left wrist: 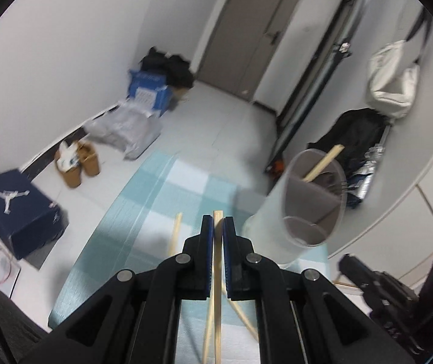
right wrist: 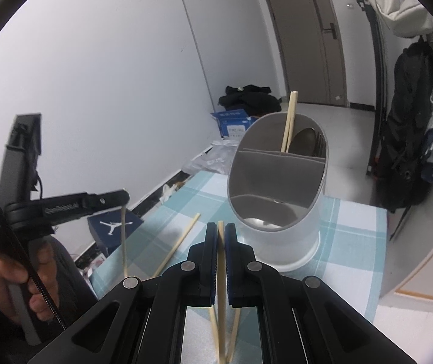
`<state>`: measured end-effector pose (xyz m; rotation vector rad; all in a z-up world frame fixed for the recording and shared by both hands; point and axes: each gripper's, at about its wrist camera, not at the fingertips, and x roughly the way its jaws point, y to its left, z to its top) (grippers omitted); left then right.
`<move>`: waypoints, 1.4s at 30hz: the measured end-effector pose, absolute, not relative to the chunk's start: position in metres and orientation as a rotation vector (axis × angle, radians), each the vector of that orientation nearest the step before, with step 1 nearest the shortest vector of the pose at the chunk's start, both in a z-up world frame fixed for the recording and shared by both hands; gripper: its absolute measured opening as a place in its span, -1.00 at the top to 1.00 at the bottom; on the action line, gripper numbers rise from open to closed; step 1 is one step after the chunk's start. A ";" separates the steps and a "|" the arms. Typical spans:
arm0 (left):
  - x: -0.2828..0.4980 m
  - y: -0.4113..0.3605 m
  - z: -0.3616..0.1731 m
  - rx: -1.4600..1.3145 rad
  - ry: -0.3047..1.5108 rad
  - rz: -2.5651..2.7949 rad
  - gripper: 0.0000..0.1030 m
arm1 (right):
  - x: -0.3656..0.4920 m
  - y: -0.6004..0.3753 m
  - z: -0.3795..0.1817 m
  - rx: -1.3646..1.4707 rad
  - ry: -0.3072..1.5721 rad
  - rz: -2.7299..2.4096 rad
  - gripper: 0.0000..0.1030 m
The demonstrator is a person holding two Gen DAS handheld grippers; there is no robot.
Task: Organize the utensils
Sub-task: 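Carry both held chopsticks up over the white utensil holder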
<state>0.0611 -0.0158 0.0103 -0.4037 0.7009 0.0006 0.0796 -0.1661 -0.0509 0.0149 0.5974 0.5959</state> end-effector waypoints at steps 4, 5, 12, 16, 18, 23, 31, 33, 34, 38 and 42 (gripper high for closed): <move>0.060 -0.022 0.020 -0.382 0.655 -0.050 0.95 | 0.073 -0.172 -0.048 0.040 0.578 0.568 0.92; 0.056 -0.024 0.023 -0.376 0.648 -0.060 0.95 | 0.070 -0.174 -0.047 0.050 0.575 0.567 0.92; 0.053 -0.030 0.031 -0.367 0.626 -0.108 0.95 | 0.062 -0.189 -0.045 0.103 0.582 0.505 0.92; 0.050 -0.029 0.035 -0.370 0.624 -0.126 0.95 | 0.061 -0.189 -0.044 0.113 0.581 0.484 0.92; 0.050 -0.029 0.038 -0.362 0.622 -0.134 0.95 | 0.061 -0.189 -0.042 0.118 0.575 0.481 0.92; 0.049 -0.030 0.044 -0.347 0.612 -0.149 0.95 | 0.057 -0.187 -0.038 0.123 0.555 0.477 0.92; 0.056 -0.035 0.059 -0.336 0.604 -0.181 0.95 | 0.056 -0.194 -0.021 0.155 0.506 0.471 0.92; 0.060 -0.036 0.063 -0.339 0.602 -0.190 0.95 | 0.056 -0.197 -0.015 0.163 0.490 0.475 0.92; 0.061 -0.037 0.065 -0.342 0.599 -0.193 0.95 | 0.057 -0.198 -0.013 0.167 0.485 0.478 0.92; 0.071 -0.041 0.075 -0.349 0.595 -0.214 0.95 | 0.065 -0.204 0.000 0.187 0.467 0.472 0.92; 0.081 -0.047 0.089 -0.347 0.576 -0.233 0.95 | 0.075 -0.213 0.021 0.194 0.430 0.468 0.92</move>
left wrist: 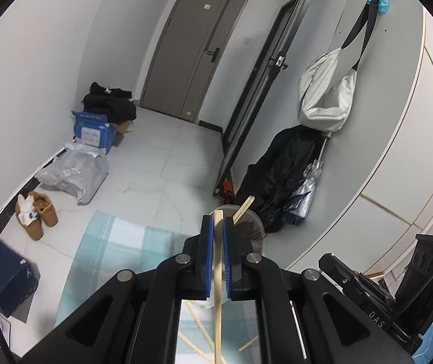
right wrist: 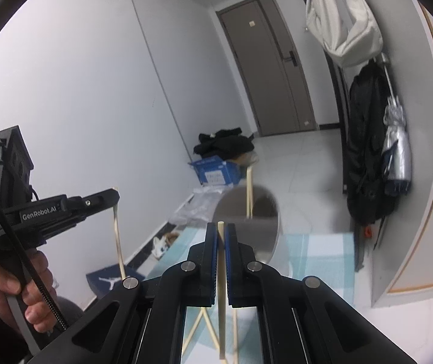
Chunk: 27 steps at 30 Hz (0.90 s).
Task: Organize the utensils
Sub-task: 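Carry both held chopsticks up over the white utensil holder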
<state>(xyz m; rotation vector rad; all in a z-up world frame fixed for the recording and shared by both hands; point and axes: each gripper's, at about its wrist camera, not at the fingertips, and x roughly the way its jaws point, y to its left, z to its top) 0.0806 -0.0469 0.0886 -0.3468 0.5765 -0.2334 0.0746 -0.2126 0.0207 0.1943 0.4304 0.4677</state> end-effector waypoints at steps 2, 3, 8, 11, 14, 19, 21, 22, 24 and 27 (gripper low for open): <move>0.087 -0.049 0.097 -0.347 0.564 -0.237 0.95 | 0.079 -0.217 0.030 0.202 0.420 0.467 0.92; 0.091 -0.051 0.102 -0.346 0.555 -0.242 0.95 | 0.083 -0.219 0.035 0.207 0.414 0.467 0.92; 0.110 -0.055 0.119 -0.333 0.513 -0.245 0.95 | 0.102 -0.229 0.059 0.233 0.390 0.462 0.92; 0.122 -0.054 0.125 -0.342 0.501 -0.249 0.95 | 0.117 -0.234 0.073 0.248 0.374 0.462 0.92; 0.136 -0.052 0.131 -0.352 0.489 -0.252 0.95 | 0.133 -0.233 0.087 0.233 0.353 0.471 0.92; 0.158 -0.053 0.139 -0.356 0.463 -0.239 0.95 | 0.155 -0.224 0.103 0.185 0.318 0.482 0.92; 0.163 -0.056 0.140 -0.345 0.442 -0.233 0.95 | 0.164 -0.222 0.107 0.183 0.303 0.481 0.92; 0.166 -0.058 0.140 -0.336 0.429 -0.228 0.95 | 0.168 -0.221 0.108 0.185 0.299 0.481 0.92; 0.171 -0.061 0.139 -0.313 0.406 -0.221 0.95 | 0.177 -0.221 0.109 0.192 0.290 0.477 0.92; 0.172 -0.060 0.131 -0.303 0.340 -0.227 0.95 | 0.189 -0.224 0.108 0.215 0.277 0.469 0.92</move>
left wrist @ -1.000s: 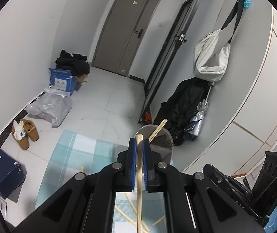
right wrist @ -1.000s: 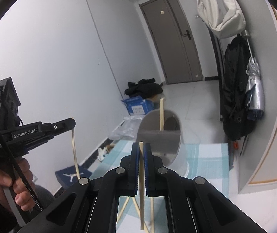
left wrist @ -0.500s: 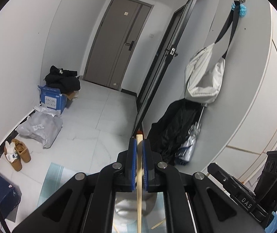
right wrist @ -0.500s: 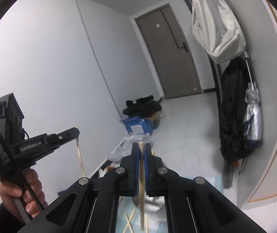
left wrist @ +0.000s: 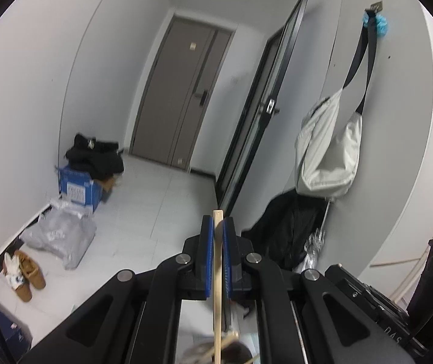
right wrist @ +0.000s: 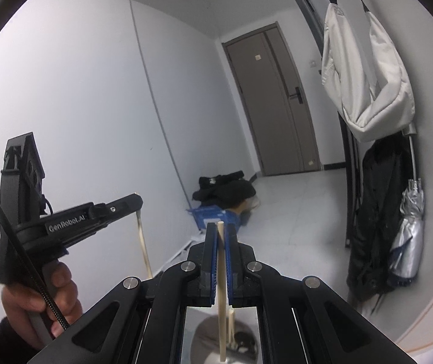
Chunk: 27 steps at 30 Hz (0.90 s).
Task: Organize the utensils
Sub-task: 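Carry both held chopsticks up over the white utensil holder, then open both grippers to drop the chopsticks into the white holder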
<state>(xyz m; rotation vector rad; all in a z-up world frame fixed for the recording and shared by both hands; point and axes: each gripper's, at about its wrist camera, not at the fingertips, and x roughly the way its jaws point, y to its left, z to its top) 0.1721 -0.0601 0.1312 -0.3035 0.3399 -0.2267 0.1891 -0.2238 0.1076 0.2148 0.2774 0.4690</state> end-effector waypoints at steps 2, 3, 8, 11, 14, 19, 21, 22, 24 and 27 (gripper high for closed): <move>0.176 -0.060 0.129 -0.282 0.322 -0.213 0.95 | 0.194 -0.226 0.106 0.231 0.269 0.466 0.92; 0.176 -0.061 0.125 -0.271 0.312 -0.216 0.95 | 0.197 -0.226 0.105 0.235 0.264 0.461 0.92; 0.182 -0.071 0.114 -0.164 0.284 -0.225 0.95 | 0.204 -0.221 0.094 0.195 0.266 0.439 0.92; 0.186 -0.078 0.103 -0.100 0.293 -0.234 0.94 | 0.206 -0.217 0.086 0.173 0.280 0.445 0.92; 0.188 -0.074 0.094 -0.111 0.313 -0.254 0.94 | 0.206 -0.217 0.080 0.164 0.286 0.452 0.92; 0.189 -0.071 0.091 -0.128 0.328 -0.273 0.94 | 0.206 -0.217 0.070 0.175 0.308 0.461 0.92; 0.189 -0.074 0.090 -0.124 0.335 -0.281 0.94 | 0.205 -0.214 0.066 0.152 0.315 0.454 0.92; 0.189 -0.075 0.089 -0.121 0.338 -0.287 0.94 | 0.203 -0.211 0.064 0.134 0.316 0.454 0.92; 0.188 -0.077 0.087 -0.120 0.353 -0.306 0.94 | 0.199 -0.206 0.059 0.105 0.314 0.467 0.92; 0.184 -0.080 0.085 -0.106 0.378 -0.328 0.94 | 0.195 -0.200 0.050 0.077 0.339 0.474 0.92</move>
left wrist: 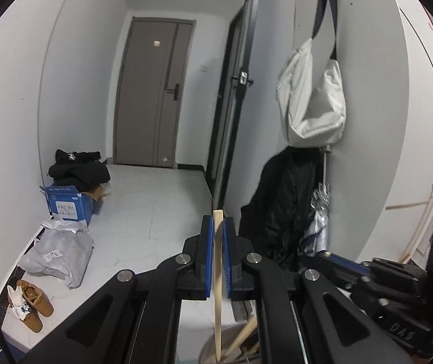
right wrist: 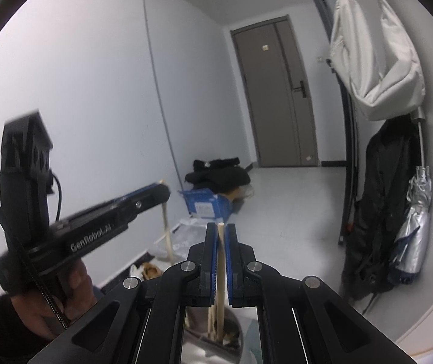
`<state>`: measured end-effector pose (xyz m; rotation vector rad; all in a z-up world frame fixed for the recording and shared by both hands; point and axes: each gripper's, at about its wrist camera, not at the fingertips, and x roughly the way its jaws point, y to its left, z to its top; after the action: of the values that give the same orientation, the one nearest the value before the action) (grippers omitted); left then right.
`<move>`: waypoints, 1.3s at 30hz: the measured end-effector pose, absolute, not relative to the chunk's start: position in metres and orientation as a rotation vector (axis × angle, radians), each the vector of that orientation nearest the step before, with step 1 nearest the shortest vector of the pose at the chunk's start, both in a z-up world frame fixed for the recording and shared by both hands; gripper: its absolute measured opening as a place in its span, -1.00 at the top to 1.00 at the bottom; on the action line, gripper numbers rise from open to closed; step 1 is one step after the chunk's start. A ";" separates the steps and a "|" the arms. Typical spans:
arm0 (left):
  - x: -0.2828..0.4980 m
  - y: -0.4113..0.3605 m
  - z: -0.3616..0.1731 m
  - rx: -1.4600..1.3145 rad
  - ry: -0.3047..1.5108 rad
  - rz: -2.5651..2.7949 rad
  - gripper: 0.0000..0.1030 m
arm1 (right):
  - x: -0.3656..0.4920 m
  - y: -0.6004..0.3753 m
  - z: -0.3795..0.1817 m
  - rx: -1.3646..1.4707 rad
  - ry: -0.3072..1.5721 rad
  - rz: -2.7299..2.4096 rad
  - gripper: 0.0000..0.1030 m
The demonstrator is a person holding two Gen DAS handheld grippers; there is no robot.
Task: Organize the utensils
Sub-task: 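Open both grippers to drop the chopsticks into the white holder, then move both open grippers back over the remaining chopsticks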
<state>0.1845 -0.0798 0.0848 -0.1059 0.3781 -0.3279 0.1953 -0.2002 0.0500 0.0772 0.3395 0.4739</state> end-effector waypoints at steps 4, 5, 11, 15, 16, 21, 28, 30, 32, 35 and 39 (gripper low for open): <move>0.174 -0.087 0.082 -0.063 0.398 -0.334 0.94 | 0.193 -0.198 0.041 0.073 0.365 0.490 0.92; 0.174 -0.088 0.081 -0.064 0.410 -0.342 0.95 | 0.193 -0.197 0.039 0.067 0.369 0.491 0.92; 0.174 -0.083 0.070 -0.074 0.486 -0.336 0.95 | 0.194 -0.193 0.023 0.067 0.436 0.512 0.92; 0.175 -0.075 0.064 -0.087 0.548 -0.311 0.90 | 0.200 -0.191 0.011 0.063 0.507 0.501 0.86; 0.174 -0.072 0.064 -0.091 0.564 -0.290 0.84 | 0.201 -0.192 0.010 0.067 0.514 0.498 0.86; 0.161 -0.058 0.065 -0.148 0.582 -0.234 -0.01 | 0.191 -0.201 0.010 0.101 0.537 0.480 0.52; 0.136 -0.049 0.071 -0.162 0.586 -0.127 -0.52 | 0.163 -0.204 0.017 0.108 0.507 0.453 -0.03; 0.129 -0.046 0.072 -0.165 0.587 -0.106 -0.57 | 0.153 -0.203 0.018 0.112 0.504 0.452 -0.05; 0.121 -0.043 0.072 -0.175 0.593 -0.086 -0.62 | 0.145 -0.201 0.018 0.111 0.499 0.446 -0.17; 0.110 -0.037 0.070 -0.185 0.594 -0.048 -0.70 | 0.130 -0.199 0.017 0.108 0.490 0.440 -0.28; 0.096 -0.033 0.068 -0.185 0.587 -0.016 -0.79 | 0.111 -0.197 0.017 0.107 0.483 0.443 -0.35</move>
<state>0.0959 -0.0333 0.0675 -0.1849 0.5872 -0.0158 0.1109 -0.1973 0.0174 0.1067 0.4829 0.4425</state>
